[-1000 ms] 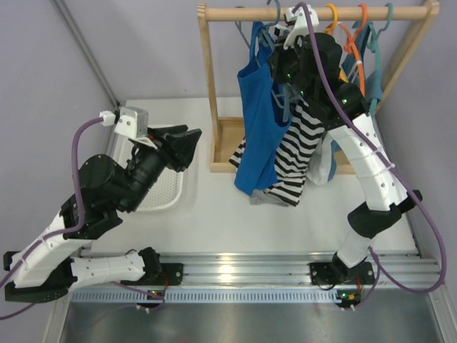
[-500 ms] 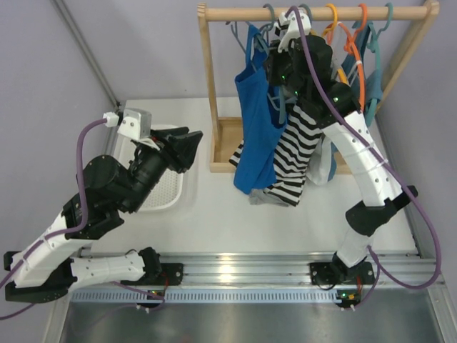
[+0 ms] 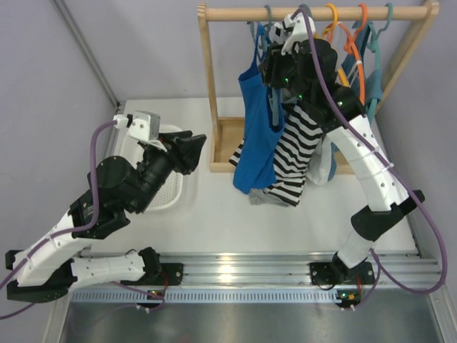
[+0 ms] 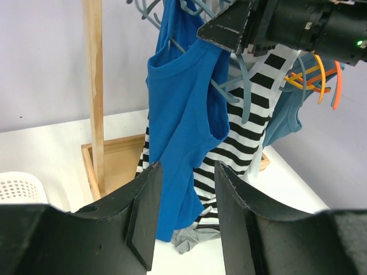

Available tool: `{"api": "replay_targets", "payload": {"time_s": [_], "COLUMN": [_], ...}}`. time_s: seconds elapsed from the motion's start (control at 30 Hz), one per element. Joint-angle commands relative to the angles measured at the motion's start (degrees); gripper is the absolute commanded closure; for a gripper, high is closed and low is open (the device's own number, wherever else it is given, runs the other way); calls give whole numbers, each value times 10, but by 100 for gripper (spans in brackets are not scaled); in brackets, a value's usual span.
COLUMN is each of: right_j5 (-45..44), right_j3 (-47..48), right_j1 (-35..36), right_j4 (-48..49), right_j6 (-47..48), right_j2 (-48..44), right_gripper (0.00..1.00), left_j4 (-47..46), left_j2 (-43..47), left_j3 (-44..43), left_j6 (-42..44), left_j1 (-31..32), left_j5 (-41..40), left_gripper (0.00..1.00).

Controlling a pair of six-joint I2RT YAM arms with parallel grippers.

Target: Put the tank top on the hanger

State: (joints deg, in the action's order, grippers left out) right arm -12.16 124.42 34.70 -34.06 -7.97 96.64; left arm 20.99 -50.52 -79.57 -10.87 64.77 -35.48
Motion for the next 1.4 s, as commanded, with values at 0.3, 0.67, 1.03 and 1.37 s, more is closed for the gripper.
{"api": "replay_targets", "payload": {"time_s": [0.3,0.67,1.03,1.37], "right_j5": [14,86,75,61], "right_j3": [-26,-331,-653,-746], "right_j1": [-8,-8,-8,-8], "right_j4": [-40,-50,-15,7], "right_j6": [-49,-101,-180,-189], "right_j2": [-120,-388,-587,-588], "right_gripper": [18,0,0,0], "left_j4": [-29,-17,36,59], "left_j2": [-11,-32,-27,-8], "left_j3": [13,38,173,250], "left_j6": [-16,-43,-167,-245], "left_j1": [-1,-1,0,-1], "left_j5": [-9,-28,-52,-42], "left_gripper": [53,53,54,55]}}
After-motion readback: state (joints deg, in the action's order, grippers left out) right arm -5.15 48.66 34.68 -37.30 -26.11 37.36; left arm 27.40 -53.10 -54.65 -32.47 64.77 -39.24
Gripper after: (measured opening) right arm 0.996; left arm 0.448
